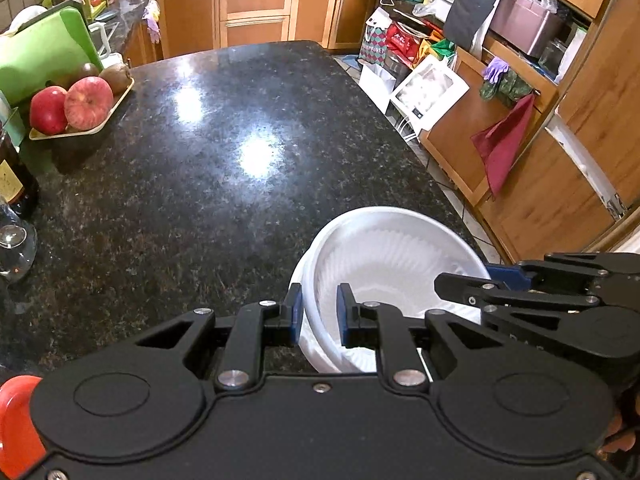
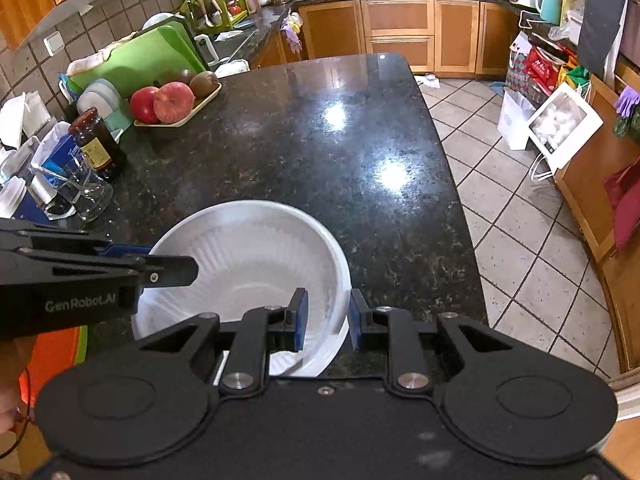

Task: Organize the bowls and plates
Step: 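Lift the nested white bowls with both tools and turn toward the plates, then carry the nested bowls with both tools over the orange plate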

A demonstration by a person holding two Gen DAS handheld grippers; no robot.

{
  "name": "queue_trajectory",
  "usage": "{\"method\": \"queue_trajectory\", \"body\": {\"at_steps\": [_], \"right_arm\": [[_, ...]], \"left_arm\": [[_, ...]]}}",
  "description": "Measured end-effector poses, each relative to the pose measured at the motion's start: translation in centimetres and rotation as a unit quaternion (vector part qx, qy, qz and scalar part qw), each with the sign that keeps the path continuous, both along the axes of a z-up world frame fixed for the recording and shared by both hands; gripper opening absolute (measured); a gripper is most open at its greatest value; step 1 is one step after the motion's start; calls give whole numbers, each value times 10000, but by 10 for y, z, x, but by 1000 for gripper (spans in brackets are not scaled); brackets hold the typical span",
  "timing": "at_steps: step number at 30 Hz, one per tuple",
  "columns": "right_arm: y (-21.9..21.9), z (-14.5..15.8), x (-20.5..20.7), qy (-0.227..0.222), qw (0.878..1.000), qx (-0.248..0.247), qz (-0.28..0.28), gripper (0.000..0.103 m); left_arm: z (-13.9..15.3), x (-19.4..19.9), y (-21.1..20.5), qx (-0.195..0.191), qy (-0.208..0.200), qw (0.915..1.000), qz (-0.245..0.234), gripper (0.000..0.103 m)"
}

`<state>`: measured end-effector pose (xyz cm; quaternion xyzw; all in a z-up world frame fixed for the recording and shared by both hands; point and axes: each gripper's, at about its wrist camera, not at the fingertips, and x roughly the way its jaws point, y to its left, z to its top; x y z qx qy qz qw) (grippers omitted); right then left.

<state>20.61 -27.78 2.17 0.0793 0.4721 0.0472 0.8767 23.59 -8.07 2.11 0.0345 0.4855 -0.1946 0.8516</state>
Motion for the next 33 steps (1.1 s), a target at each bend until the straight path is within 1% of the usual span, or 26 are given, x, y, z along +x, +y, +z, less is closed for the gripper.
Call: {"method": "queue_trajectory", "body": {"at_steps": [3,7,13,16,18,21,25,30,33], "right_arm": [[-1,-2,0,-71,9999,-114,-12,24],[-4,-4,1,-66,9999,-103,-17,24],[-6,-6,2,-118,9999,-103,-11,24],[-6,-6,1,-138,9999,-76,-8,24],[-6,-7,1,-144,9999,-58,3,24],[-7,-7,0,-153,9999,-41,13,24],[-8,-8,1,-149,9999,-14,-1,24],[-8,-9,2,-139,9999,15,0,24],[-8,-11,3,-113,9999,49,9,24]], "left_arm": [[-1,-1,-1,18,-49,10000,-30,23],[-3,-3,-3,114,-158,9998,-62,24],[-9,-1,-4,230,-82,9996,-155,24],[-14,3,-5,277,-16,9995,-129,24],[-14,4,-5,334,-47,9994,-118,23],[-13,5,-2,268,-1,9995,-160,24],[-13,2,-2,327,-70,9992,-234,24],[-19,3,-9,449,-25,9985,-324,24],[-22,6,-10,444,54,9985,-303,24]]}}
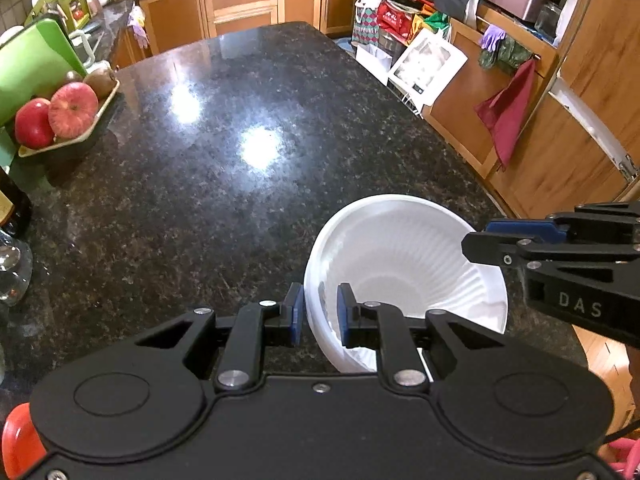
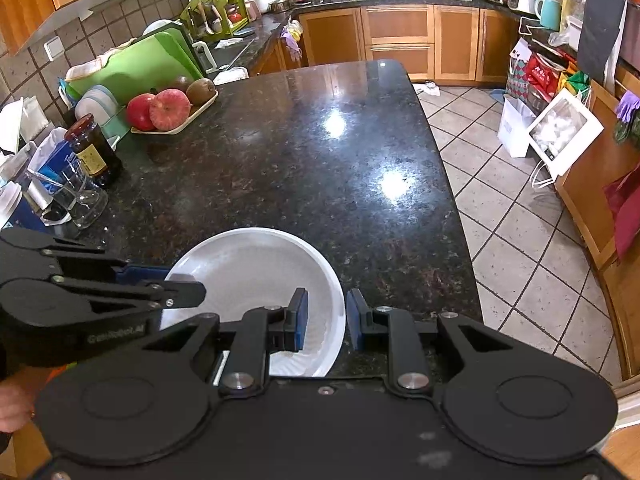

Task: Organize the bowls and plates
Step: 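Carry the nested bowls with both tools over the orange plate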

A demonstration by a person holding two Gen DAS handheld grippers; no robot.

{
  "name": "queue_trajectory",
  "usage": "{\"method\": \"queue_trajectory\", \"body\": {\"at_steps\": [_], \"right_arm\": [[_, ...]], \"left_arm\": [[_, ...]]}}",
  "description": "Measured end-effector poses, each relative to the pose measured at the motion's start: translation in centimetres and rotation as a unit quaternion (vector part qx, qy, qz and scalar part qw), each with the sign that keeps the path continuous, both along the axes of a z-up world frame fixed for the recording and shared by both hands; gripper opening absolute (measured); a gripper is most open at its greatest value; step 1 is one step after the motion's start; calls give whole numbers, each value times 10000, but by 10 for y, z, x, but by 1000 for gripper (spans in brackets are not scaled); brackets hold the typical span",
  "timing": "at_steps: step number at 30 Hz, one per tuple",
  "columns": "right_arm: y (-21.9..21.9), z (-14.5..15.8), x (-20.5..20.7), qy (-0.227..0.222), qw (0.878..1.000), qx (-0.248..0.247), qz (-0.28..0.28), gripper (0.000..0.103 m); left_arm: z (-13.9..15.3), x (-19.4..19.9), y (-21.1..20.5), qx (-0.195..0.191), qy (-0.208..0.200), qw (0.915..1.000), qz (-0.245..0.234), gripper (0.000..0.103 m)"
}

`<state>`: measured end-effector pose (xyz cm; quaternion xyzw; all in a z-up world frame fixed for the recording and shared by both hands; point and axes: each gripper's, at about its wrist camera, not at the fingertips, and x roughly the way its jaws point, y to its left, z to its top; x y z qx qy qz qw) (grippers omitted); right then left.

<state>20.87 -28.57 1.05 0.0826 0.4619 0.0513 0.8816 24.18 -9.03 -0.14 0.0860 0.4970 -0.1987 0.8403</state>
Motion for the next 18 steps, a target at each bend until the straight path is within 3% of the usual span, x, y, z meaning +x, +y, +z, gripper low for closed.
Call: {"method": "queue_trajectory", "body": {"at_steps": [18], "right_arm": [[-6,-30,10,430,9988,224,80,25]], "left_arm": [[-19,3,1,-189,407,9987,250,24]]}}
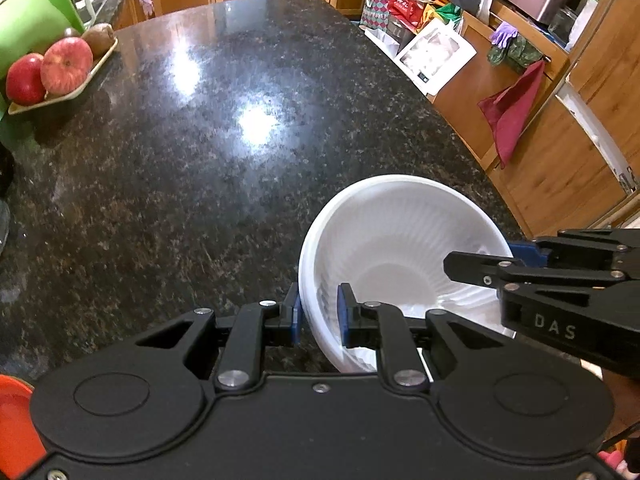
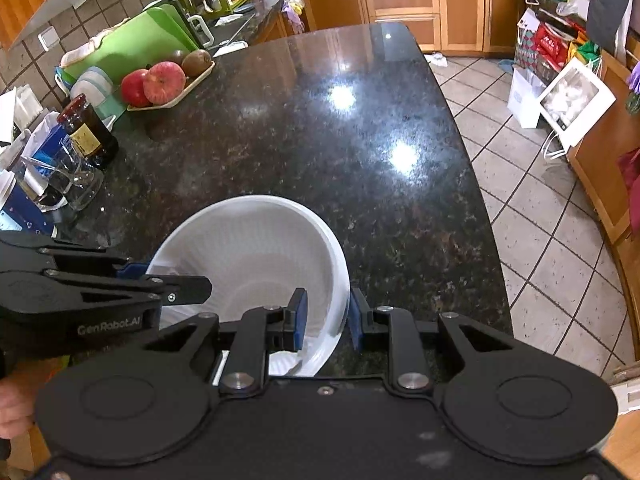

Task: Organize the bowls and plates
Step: 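Carry the nested bowls with both tools over the orange plate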

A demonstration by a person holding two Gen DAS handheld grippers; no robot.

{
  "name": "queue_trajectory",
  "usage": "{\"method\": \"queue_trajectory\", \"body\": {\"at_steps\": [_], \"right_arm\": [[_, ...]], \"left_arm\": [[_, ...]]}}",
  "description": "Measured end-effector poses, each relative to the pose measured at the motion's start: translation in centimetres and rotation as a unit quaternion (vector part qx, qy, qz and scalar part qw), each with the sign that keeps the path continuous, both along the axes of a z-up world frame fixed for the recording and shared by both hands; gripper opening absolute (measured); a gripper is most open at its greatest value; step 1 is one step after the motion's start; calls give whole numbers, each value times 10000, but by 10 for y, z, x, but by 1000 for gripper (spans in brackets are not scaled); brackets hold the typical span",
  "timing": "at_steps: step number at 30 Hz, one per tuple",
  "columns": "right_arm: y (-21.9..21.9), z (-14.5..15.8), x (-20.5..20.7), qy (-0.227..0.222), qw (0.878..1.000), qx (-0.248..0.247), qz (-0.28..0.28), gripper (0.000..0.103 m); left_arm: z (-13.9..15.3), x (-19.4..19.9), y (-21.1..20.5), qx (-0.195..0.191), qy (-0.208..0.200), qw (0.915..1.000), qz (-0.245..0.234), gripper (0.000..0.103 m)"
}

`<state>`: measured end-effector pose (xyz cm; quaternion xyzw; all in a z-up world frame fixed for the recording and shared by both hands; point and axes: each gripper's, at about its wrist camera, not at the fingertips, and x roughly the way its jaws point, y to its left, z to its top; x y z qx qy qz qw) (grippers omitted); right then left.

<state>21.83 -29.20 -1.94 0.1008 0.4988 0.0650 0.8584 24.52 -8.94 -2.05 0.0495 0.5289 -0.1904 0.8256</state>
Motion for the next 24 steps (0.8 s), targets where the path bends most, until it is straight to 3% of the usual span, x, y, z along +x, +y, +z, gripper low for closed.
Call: {"method": "queue_trajectory", "body": {"at_steps": [11,24], "right_arm": [[-2,-9,6,119,9996,190,147,25],[0,-14,13,110,9986,135,491,22]], "left_arm": [[-9,0,0,-95,160,9993,314,24],[-10,-3,-2,-146,81,9971,739,25]]}}
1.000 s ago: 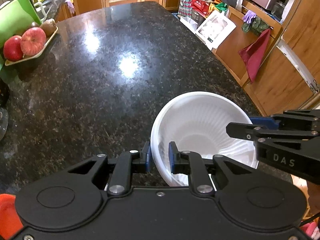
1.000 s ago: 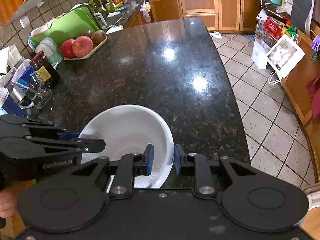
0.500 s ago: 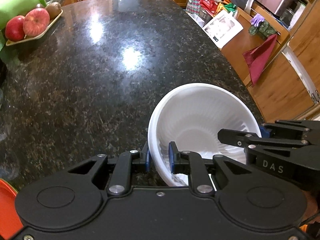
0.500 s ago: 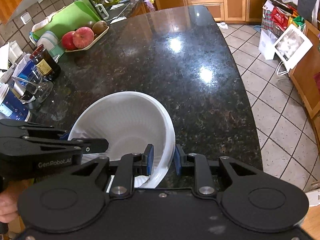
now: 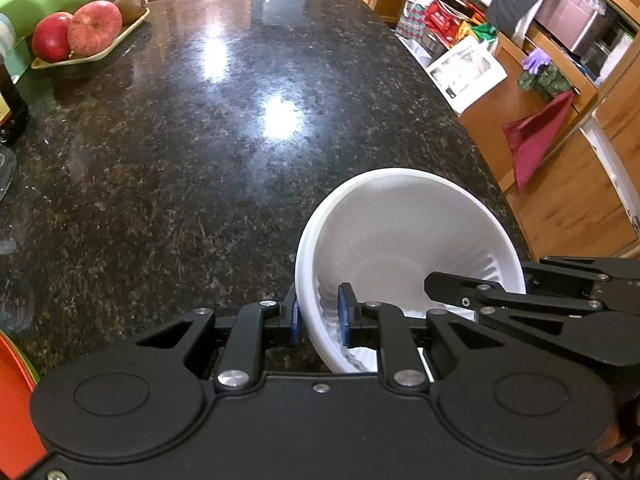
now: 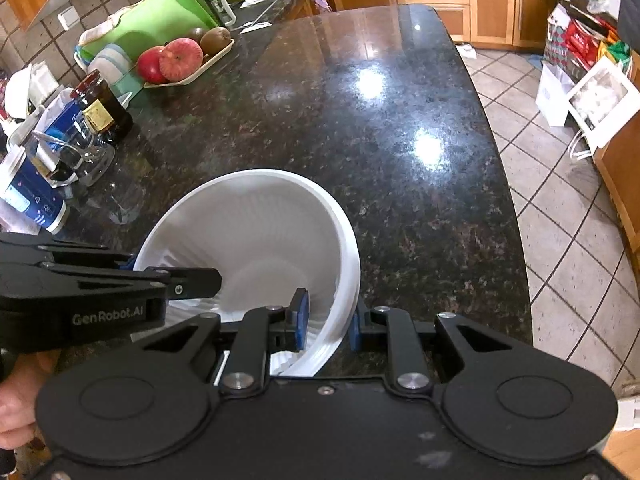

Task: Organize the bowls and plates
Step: 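Carry the nested bowls with both tools over the orange plate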

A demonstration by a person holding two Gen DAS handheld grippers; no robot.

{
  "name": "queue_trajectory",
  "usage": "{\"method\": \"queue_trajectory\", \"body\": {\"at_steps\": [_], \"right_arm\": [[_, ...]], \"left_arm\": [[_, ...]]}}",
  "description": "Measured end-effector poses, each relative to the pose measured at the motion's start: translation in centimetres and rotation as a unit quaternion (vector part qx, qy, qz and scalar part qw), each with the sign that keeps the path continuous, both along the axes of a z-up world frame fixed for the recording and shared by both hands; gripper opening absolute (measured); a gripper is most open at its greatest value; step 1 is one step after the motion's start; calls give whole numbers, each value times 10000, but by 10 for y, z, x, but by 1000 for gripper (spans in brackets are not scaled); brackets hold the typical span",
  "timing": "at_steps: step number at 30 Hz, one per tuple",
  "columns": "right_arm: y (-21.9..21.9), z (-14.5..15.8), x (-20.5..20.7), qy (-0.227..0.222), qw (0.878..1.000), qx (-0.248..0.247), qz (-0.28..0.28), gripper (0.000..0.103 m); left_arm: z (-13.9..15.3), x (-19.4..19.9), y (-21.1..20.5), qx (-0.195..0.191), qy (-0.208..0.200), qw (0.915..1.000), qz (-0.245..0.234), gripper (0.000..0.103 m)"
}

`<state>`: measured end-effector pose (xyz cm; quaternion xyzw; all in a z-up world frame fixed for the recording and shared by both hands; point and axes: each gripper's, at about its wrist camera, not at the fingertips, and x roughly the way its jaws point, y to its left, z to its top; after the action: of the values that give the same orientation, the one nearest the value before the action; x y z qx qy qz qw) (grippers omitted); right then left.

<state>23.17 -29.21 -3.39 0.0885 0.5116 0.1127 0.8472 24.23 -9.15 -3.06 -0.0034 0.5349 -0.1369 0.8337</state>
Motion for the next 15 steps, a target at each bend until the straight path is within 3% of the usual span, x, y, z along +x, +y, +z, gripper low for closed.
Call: {"method": "queue_trajectory", "body": {"at_steps": [15], "right_arm": [[-1,1,5,-269,9992,47,292,22]], "left_arm": [[7,-8,-8,145,-276,9985,449,24]]}}
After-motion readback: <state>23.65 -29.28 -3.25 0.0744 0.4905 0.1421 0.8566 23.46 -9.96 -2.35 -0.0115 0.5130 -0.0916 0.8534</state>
